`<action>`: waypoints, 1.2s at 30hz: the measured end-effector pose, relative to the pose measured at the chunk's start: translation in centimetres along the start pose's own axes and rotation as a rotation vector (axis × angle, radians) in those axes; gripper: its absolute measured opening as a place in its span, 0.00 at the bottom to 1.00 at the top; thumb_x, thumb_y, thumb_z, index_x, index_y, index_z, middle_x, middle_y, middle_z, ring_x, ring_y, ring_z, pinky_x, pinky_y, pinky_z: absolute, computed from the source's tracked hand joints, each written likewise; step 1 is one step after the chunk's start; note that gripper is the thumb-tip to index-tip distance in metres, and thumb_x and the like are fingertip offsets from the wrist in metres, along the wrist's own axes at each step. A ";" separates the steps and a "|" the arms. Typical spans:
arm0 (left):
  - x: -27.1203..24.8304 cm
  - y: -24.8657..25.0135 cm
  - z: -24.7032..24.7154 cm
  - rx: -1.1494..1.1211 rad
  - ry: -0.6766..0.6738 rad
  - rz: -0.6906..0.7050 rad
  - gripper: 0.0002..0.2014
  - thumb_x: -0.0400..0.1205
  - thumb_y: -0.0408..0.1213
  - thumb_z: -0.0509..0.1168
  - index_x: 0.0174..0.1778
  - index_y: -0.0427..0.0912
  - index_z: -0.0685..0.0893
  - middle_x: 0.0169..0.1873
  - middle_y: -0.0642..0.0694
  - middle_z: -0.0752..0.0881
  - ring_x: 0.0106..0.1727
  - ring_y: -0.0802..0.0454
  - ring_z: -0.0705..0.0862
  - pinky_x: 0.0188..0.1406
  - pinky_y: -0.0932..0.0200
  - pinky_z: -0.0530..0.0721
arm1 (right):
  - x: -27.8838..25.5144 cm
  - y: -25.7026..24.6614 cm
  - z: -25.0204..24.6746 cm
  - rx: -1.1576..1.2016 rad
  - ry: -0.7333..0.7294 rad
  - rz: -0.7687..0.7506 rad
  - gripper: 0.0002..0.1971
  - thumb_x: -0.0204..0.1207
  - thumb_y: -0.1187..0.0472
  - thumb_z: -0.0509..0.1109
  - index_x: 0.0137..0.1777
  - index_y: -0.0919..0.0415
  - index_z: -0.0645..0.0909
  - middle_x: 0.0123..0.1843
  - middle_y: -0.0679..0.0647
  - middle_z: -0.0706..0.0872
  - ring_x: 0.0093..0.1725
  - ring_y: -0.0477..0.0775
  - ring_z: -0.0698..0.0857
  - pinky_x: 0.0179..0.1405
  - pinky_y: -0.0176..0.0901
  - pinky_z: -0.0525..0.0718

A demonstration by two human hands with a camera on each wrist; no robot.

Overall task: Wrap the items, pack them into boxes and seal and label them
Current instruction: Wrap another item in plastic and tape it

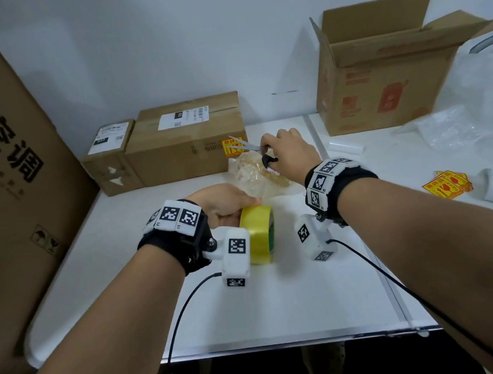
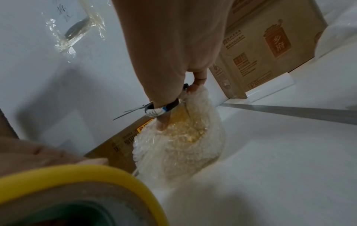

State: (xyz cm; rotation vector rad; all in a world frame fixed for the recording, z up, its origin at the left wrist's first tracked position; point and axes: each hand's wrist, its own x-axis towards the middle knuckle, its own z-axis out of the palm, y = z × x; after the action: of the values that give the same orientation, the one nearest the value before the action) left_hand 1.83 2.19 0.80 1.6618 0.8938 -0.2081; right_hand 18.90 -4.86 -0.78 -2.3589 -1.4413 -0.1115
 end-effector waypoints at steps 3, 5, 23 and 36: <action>-0.1 -0.1 0.6 0.030 0.084 0.053 0.10 0.85 0.43 0.66 0.56 0.41 0.80 0.38 0.46 0.86 0.31 0.56 0.84 0.34 0.62 0.88 | 0.2 -0.1 -0.1 0.010 0.000 0.017 0.11 0.79 0.56 0.66 0.60 0.55 0.76 0.56 0.58 0.77 0.63 0.61 0.71 0.38 0.49 0.69; -0.1 -0.4 0.7 0.021 0.111 0.103 0.09 0.84 0.43 0.68 0.56 0.46 0.77 0.35 0.47 0.83 0.25 0.57 0.80 0.24 0.65 0.83 | 0.1 0.0 -0.1 0.017 -0.001 0.028 0.11 0.79 0.56 0.66 0.60 0.55 0.77 0.57 0.58 0.77 0.63 0.61 0.71 0.40 0.50 0.73; -1.5 -2.2 1.6 -0.365 0.047 0.076 0.15 0.84 0.38 0.68 0.63 0.33 0.85 0.45 0.42 0.90 0.40 0.52 0.89 0.35 0.61 0.88 | -2.8 0.1 -9.0 0.814 -0.692 0.230 0.16 0.81 0.49 0.68 0.60 0.61 0.81 0.35 0.50 0.79 0.31 0.45 0.80 0.26 0.32 0.74; -2.1 -2.1 1.6 -0.345 0.036 0.085 0.14 0.84 0.38 0.68 0.62 0.33 0.85 0.42 0.43 0.90 0.37 0.53 0.89 0.31 0.62 0.87 | -6.8 3.7 -7.6 0.617 -1.010 0.456 0.14 0.79 0.49 0.70 0.53 0.59 0.86 0.36 0.51 0.79 0.41 0.55 0.79 0.44 0.43 0.80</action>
State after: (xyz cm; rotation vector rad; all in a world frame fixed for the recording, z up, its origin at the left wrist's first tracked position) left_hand -0.47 -0.15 -0.09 1.3810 0.8315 0.0344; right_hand 19.81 -14.80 3.52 -2.1412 -0.9522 1.5742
